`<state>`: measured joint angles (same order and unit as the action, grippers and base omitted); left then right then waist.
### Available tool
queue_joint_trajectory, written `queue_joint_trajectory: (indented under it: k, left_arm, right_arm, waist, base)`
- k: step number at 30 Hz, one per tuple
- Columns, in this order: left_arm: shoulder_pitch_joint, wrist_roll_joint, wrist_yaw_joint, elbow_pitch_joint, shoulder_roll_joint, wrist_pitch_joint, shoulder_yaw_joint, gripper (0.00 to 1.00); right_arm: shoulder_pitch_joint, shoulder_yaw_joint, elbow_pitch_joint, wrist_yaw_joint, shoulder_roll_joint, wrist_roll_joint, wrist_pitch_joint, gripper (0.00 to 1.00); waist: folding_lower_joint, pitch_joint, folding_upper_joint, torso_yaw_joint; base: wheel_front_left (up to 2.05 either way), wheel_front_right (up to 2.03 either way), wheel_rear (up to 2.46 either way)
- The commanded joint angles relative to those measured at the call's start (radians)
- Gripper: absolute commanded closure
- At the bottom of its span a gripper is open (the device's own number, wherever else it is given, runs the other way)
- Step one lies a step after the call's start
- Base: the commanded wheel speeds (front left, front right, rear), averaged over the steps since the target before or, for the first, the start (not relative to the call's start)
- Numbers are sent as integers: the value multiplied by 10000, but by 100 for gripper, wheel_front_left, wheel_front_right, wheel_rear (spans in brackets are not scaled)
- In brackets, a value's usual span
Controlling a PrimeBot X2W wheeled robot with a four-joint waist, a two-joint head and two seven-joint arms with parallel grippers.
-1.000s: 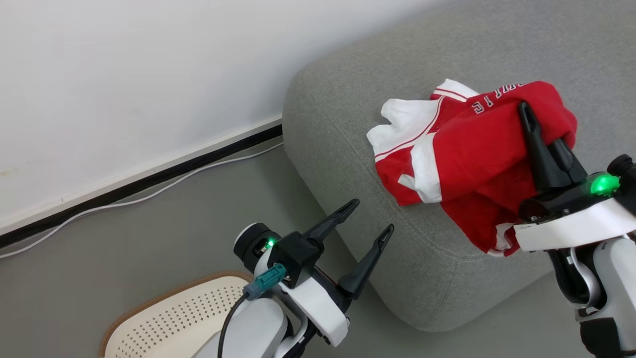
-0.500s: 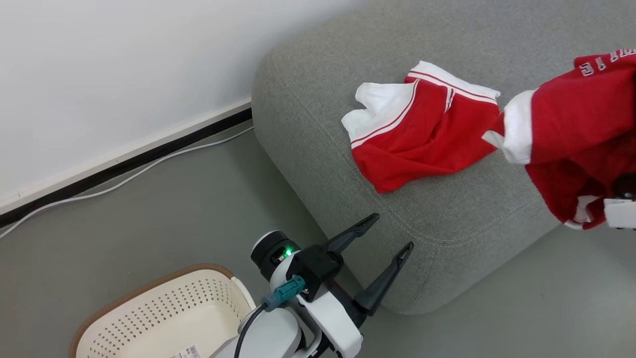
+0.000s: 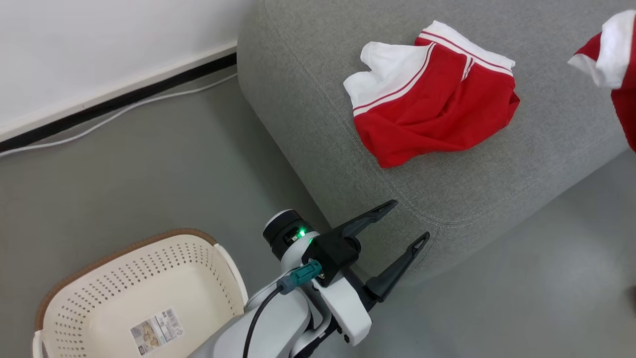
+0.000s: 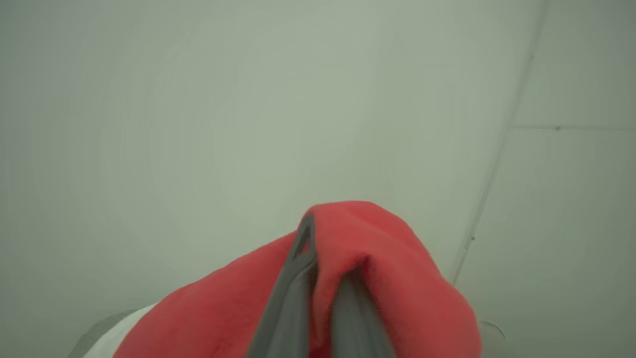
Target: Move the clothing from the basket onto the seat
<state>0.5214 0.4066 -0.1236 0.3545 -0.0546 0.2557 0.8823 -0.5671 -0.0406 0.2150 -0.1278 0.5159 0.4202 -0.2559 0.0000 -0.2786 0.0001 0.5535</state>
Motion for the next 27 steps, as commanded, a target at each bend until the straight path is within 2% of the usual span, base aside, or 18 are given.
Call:
queue_joint_trajectory:
  k: [1, 7, 19, 27]
  left_arm:
    - [477, -31, -69, -154, 42, 61, -217, 0]
    - [925, -162, 96, 231, 42, 61, -58, 0]
    - [2044, -35, 431, 699, 43, 61, 855, 0]
    - [2323, 226, 717, 528, 43, 61, 1278, 0]
  right_arm:
    - [-381, 79, -3, -29, 462, -82, -59, 100]
    - [-1888, 87, 1328, -29, 766, -192, -59, 100]
    - [-4734, 121, 3743, -29, 1510, -377, -59, 100]
    - [-5318, 1, 4623, -29, 1554, -328, -59, 100]
  waist:
    - [0, -512, -1, 7]
    - [0, -1568, -1, -77]
    - [0, -3174, -1, -1153]
    - [0, -3580, -1, -1827]
  base:
    - [0, 0, 0]
    - [0, 0, 0]
    - [0, 0, 0]
    - [0, 0, 0]
